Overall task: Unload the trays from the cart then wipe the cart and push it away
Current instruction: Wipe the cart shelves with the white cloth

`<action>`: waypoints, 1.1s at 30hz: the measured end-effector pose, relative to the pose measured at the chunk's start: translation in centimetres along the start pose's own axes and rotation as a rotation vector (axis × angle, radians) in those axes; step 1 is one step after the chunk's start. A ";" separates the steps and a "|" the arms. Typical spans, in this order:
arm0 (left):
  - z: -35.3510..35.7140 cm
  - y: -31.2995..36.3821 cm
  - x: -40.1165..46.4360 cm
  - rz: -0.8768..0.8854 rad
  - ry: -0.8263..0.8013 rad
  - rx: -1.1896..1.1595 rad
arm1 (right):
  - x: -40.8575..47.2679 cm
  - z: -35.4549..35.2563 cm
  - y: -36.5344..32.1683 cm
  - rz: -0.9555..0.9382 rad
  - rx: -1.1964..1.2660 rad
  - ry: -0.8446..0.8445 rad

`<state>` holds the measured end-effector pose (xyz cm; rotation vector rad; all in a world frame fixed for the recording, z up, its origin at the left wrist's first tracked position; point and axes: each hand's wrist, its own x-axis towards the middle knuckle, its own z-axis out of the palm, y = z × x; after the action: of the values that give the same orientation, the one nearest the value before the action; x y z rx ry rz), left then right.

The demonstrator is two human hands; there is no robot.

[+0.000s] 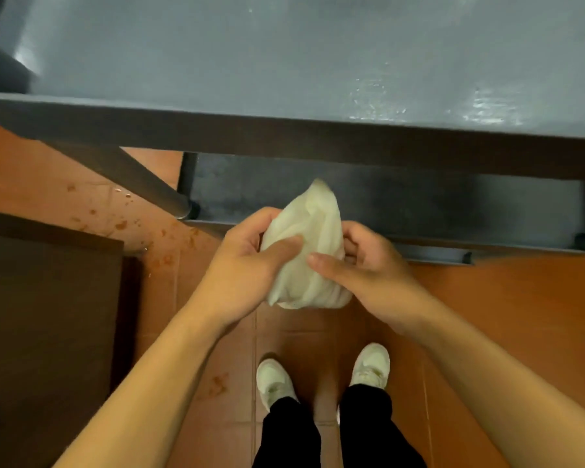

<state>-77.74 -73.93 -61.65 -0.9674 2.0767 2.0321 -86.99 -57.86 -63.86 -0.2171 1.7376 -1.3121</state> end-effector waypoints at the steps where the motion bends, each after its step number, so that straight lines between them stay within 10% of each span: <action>1: -0.7 -0.4 0.2 -0.004 0.011 -0.002 | 0.6 0.6 0.3 -0.008 -0.006 0.004; 9: -3.7 -1.4 1.9 -0.009 0.029 0.037 | 3.8 1.9 1.1 -0.003 -0.289 0.139; 18: -7.7 -1.6 3.9 0.028 0.044 0.056 | 3.8 3.0 0.0 0.090 -0.046 0.110; 25: -10.6 0.1 14.5 0.215 0.213 0.528 | 14.3 2.2 -3.2 0.021 0.023 0.194; 30: -9.5 -3.1 21.3 0.307 0.243 0.866 | 23.5 0.8 -1.1 -0.220 -0.694 0.488; 33: -9.5 -7.7 23.0 0.363 0.312 0.917 | 25.5 3.6 1.5 -0.437 -0.879 0.353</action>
<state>-88.92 -90.68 -78.09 -0.7703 3.0384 0.7730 -98.09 -75.28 -79.28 -0.9490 2.5972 -0.8030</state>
